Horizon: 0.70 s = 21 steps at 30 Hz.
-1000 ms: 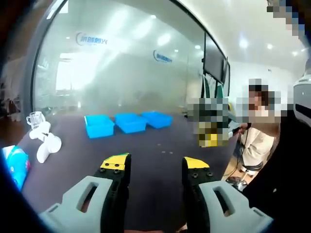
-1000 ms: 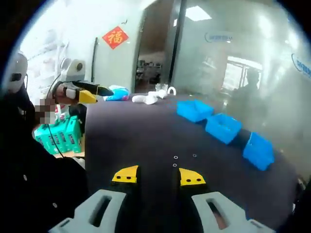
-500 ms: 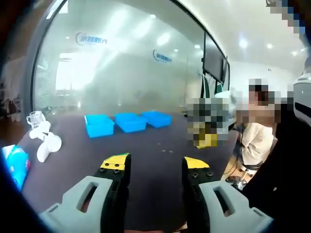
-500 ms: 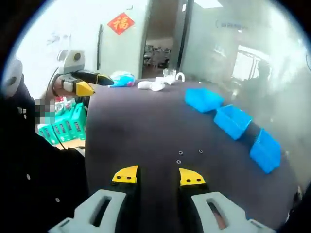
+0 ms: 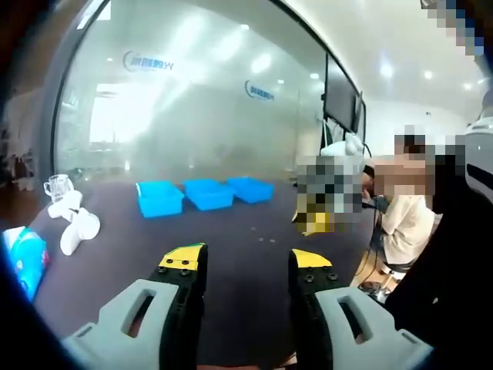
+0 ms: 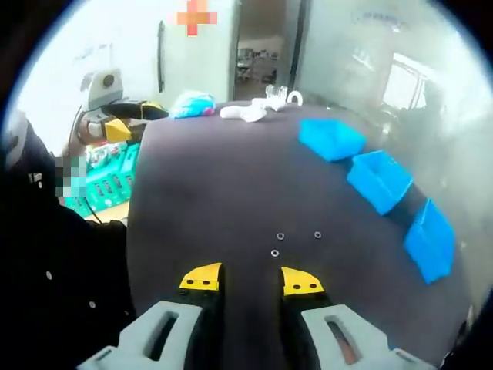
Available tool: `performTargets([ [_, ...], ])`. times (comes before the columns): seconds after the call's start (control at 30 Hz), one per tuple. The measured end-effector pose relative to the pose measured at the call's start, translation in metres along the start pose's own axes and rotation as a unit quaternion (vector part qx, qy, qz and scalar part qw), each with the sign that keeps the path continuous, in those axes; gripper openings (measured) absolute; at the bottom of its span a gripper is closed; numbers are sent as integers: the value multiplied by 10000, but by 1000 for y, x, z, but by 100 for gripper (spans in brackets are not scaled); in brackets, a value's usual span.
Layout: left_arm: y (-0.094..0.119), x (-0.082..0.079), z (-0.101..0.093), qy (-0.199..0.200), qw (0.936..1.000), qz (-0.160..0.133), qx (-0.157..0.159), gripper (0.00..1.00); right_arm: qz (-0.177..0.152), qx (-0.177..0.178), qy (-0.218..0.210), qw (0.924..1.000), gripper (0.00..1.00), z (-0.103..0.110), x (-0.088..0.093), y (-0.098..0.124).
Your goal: Sort the screws, nuts, and washers into the corresponding bins
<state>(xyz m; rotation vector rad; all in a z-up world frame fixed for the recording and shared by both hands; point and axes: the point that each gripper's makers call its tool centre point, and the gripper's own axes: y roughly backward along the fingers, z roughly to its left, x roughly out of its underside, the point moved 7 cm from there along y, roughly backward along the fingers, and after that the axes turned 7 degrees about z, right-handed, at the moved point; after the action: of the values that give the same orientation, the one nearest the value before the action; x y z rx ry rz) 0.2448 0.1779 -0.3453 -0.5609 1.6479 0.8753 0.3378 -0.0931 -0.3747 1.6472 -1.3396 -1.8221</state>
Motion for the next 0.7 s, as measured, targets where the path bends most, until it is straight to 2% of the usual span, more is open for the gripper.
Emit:
performTargets([
  [0.27,2,0,0,21,10000,-30,-14,42,436,-205,312,9983,23,-13,-11,-14],
  [0.4,3,1,0,27,10000,-34,-27,42,771,-342,466,9953,23,-17,-13,-24],
  [0.7,6,1,2,66,9999,-59,-70,42,1214,-463,714,9889,21,-27,-18,-42],
])
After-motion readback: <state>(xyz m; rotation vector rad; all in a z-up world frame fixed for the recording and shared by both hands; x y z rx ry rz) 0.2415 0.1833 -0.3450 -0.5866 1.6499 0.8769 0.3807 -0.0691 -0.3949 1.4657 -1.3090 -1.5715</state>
